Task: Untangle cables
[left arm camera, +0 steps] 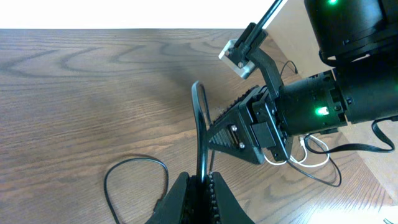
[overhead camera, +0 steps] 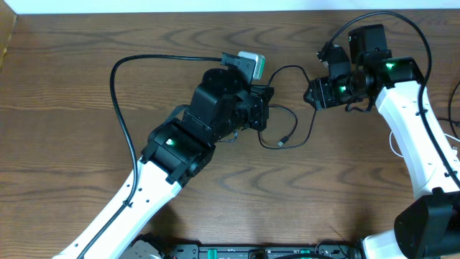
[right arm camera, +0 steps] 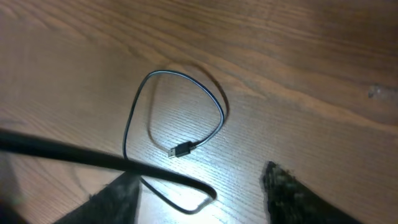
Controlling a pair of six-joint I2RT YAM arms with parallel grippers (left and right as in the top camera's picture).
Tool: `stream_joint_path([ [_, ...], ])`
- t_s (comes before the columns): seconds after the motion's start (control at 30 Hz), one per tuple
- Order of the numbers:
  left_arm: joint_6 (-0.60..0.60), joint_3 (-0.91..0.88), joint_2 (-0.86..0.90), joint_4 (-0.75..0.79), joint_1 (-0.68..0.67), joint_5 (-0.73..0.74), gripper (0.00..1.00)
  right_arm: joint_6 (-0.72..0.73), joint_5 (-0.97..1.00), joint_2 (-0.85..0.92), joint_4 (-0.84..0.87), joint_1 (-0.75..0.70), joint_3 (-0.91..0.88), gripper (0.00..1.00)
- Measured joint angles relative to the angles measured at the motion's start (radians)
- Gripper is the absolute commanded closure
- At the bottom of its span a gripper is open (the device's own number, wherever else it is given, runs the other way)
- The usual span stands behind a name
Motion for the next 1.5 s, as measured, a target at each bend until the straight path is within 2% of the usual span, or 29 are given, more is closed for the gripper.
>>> stream_joint_path([
  [0.13,0.0,0.0,0.0,0.0,0.0,0.0,0.92,-0.002,0.005,0.0,0.003,0.0,-0.006,0.69],
  [0.5,-0.022,0.0,0.0,0.003,0.047,-0.001,0.92,-0.002,0.006,0.0,-0.003,0.0,-0.014,0.69],
  [0.73,-0.079,0.0,0.0,0.004,0.052,-0.001,0.93,-0.001,-0.061,0.0,0.082,0.0,-0.072,0.68],
  [0.83,-0.087,0.0,0.0,0.004,0.052,-0.001,0.93,-0.001,-0.084,0.0,0.105,0.0,-0.093,0.69],
  [0.93,-0.098,0.0,0.0,0.004,0.052,-0.001,0.93,-0.001,-0.099,0.0,0.123,0.0,-0.117,0.75],
  [1.0,-0.101,0.0,0.0,0.004,0.052,-0.001,0.93,0.002,-0.103,0.0,0.13,0.0,-0.13,0.76],
  [1.5,-0.105,0.0,0.0,0.005,0.052,-0.001,0.93,0.002,-0.106,0.0,0.15,0.0,-0.142,0.75],
])
